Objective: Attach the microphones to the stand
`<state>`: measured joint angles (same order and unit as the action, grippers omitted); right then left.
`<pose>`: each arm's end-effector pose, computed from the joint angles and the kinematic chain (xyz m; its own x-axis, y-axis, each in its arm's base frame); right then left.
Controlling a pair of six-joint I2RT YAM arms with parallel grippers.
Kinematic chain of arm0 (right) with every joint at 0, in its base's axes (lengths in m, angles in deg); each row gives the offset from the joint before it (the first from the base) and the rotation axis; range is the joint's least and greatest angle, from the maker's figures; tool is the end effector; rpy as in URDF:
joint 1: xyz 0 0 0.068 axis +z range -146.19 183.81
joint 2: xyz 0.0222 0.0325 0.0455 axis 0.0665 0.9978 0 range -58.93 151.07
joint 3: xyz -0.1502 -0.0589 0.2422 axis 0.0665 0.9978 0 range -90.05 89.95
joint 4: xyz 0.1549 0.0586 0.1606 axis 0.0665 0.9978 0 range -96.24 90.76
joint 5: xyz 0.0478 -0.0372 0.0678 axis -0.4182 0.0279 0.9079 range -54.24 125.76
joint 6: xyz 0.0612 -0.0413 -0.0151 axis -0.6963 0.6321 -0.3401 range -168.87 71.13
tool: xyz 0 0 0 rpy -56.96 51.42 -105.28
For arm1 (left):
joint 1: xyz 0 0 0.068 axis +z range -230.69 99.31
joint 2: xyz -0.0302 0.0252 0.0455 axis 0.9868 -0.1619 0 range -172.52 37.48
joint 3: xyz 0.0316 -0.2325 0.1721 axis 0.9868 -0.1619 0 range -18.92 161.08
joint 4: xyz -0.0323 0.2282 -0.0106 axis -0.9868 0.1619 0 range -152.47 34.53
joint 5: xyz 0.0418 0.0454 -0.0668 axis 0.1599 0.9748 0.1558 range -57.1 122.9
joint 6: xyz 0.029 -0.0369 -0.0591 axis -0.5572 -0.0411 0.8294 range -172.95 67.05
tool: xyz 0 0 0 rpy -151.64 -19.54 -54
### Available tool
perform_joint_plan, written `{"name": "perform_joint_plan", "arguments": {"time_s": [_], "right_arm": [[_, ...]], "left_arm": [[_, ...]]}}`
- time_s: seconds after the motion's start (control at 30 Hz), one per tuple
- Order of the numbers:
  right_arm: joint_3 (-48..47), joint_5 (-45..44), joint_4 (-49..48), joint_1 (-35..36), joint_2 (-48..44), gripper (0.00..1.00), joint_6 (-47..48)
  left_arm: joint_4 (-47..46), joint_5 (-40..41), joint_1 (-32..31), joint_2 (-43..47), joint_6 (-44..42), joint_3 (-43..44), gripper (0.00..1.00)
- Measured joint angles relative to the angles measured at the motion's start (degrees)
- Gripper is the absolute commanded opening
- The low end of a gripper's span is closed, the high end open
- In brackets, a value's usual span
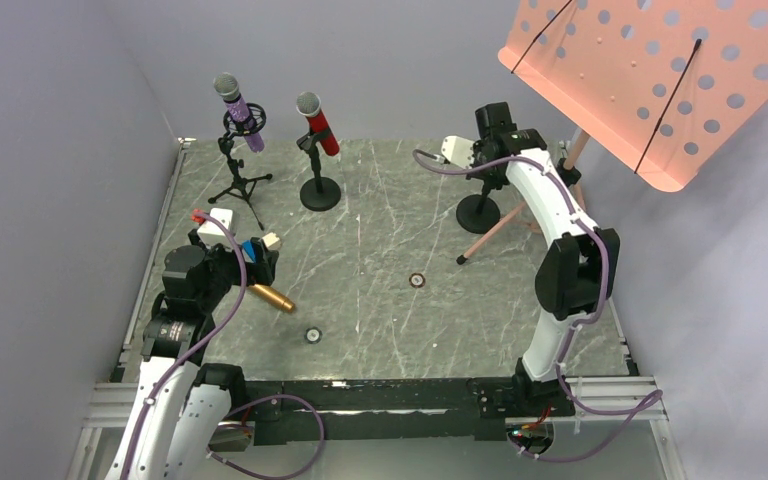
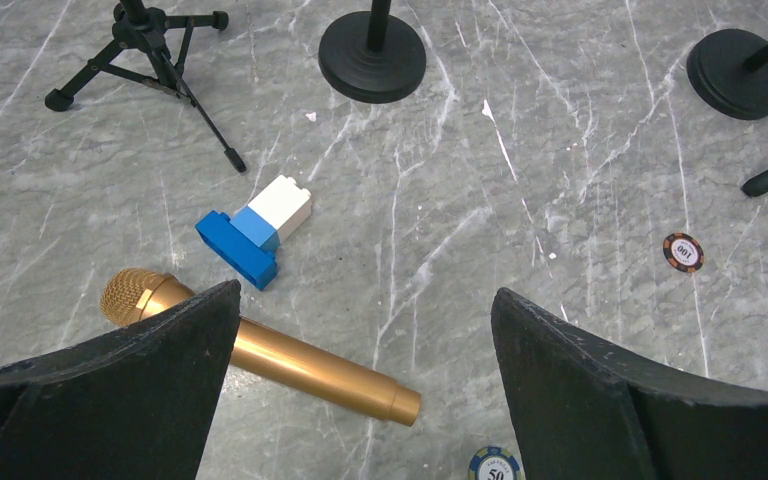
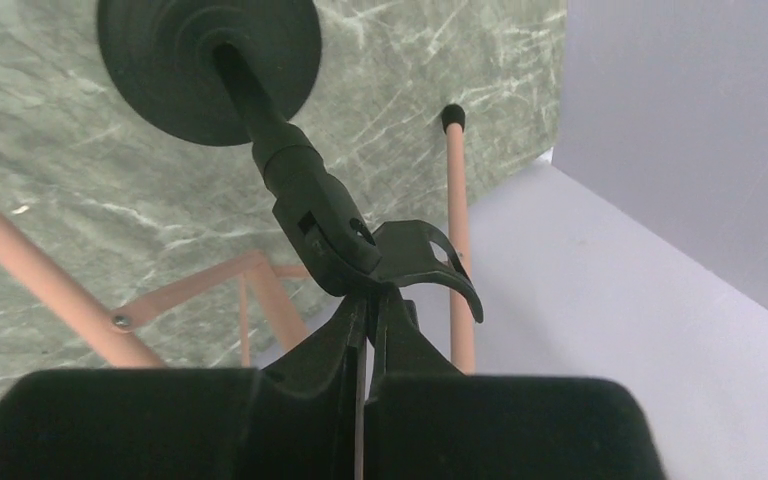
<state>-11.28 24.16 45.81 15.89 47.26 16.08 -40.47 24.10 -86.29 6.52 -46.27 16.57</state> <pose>0.3834 0.0690 0.3123 -0.2587 -0.9628 -0.0777 -0.7846 0.2563 -0.5646 0.1132 -0.0209 0.2944 -0.3251 -0.0836 -0.9420 0.2054 0.9660 -0.1567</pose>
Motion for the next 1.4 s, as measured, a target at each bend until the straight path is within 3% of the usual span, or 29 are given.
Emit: {"name": "perform_joint_plan", "arguments": {"time_s": [0.2,0.53,1.03,1.3,1.4], "right_arm": [[0.0,1.2,1.88,4.87,-2.29,0.0,-0.74],[1.99,5.03,1.97,20.65,-9.49,0.0,-4.57],[10.93,19.17,8.17,30.95,-20.65,0.0,-10.51],[17.09,21.35,8.28,37.99,-21.42,0.0,-11.93],[17.66,21.33,8.17,40.02,-21.14,0.18,-12.02]], "left_arm": [[-0.02,0.0,0.0,0.0,0.0,0.0,0.99],[-0.02,-0.26,0.0,0.0,0.0,0.0,0.99],[-0.72,-2.89,0.0,0.0,-0.02,0.0,0.99],[-1.57,-3.08,0.0,0.0,-0.02,-0.02,0.99],[-1.6,-3.1,0.0,0.0,-0.04,-0.02,0.99]]}}
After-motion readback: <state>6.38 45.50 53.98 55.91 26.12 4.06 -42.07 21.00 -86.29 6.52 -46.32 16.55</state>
